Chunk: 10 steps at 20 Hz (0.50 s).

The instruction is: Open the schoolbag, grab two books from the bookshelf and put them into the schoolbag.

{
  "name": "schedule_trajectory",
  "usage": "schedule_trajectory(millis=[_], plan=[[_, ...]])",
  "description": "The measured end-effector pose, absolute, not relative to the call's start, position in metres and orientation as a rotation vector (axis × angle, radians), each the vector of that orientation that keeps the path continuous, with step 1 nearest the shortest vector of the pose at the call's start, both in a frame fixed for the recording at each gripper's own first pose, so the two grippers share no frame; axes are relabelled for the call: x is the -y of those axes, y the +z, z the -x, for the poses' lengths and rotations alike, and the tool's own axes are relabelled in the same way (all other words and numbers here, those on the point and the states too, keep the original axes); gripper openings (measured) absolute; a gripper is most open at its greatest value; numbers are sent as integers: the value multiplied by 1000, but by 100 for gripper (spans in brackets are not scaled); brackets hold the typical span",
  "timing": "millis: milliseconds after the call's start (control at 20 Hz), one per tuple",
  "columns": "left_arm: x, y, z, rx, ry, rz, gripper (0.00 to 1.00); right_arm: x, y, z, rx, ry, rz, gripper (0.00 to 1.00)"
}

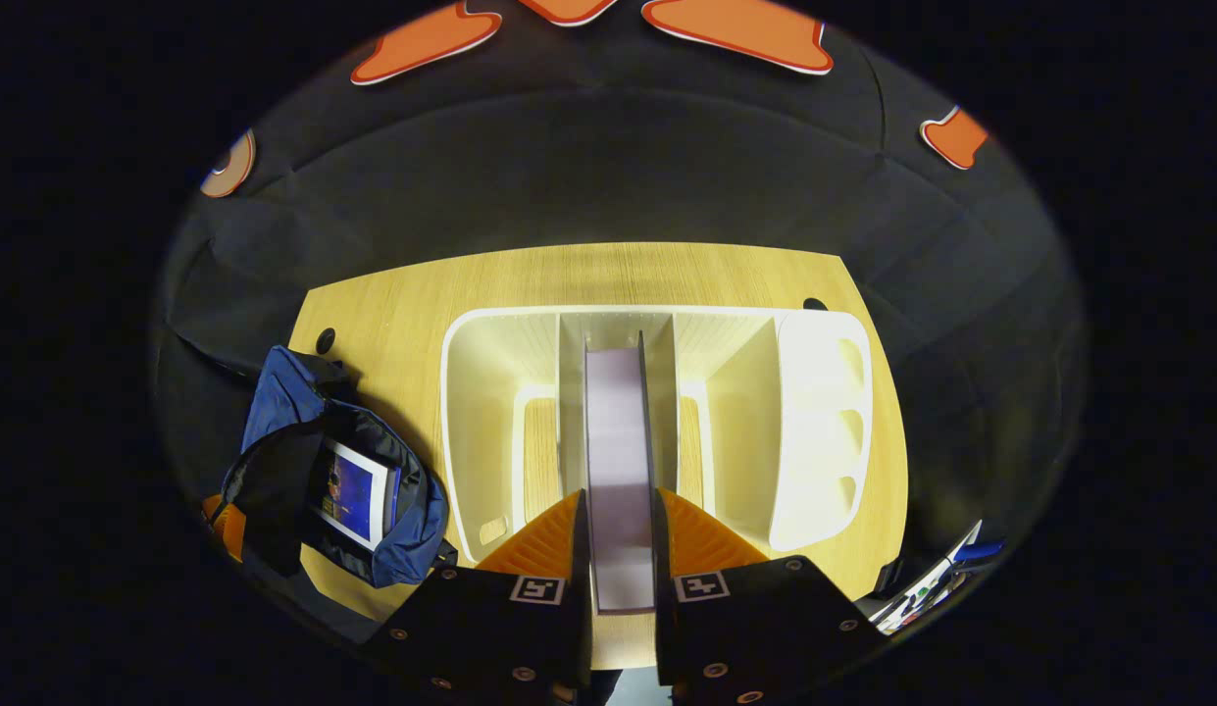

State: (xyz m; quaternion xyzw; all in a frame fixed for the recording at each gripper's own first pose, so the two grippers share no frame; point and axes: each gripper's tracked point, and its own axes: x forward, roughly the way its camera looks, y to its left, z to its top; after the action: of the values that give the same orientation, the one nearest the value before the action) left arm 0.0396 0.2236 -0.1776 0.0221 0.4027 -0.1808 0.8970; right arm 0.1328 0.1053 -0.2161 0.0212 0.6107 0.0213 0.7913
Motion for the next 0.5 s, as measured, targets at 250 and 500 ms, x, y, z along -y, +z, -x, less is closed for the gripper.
schedule_trajectory(millis=[250, 500], plan=[[-223, -177, -40, -834, -377, -45, 1, -84, -174, -135, -1246, 36, -63, 26], [-220, -178, -40, -834, -379, -54, 1, -68, -118, -127, -1159, 42, -128, 26]])
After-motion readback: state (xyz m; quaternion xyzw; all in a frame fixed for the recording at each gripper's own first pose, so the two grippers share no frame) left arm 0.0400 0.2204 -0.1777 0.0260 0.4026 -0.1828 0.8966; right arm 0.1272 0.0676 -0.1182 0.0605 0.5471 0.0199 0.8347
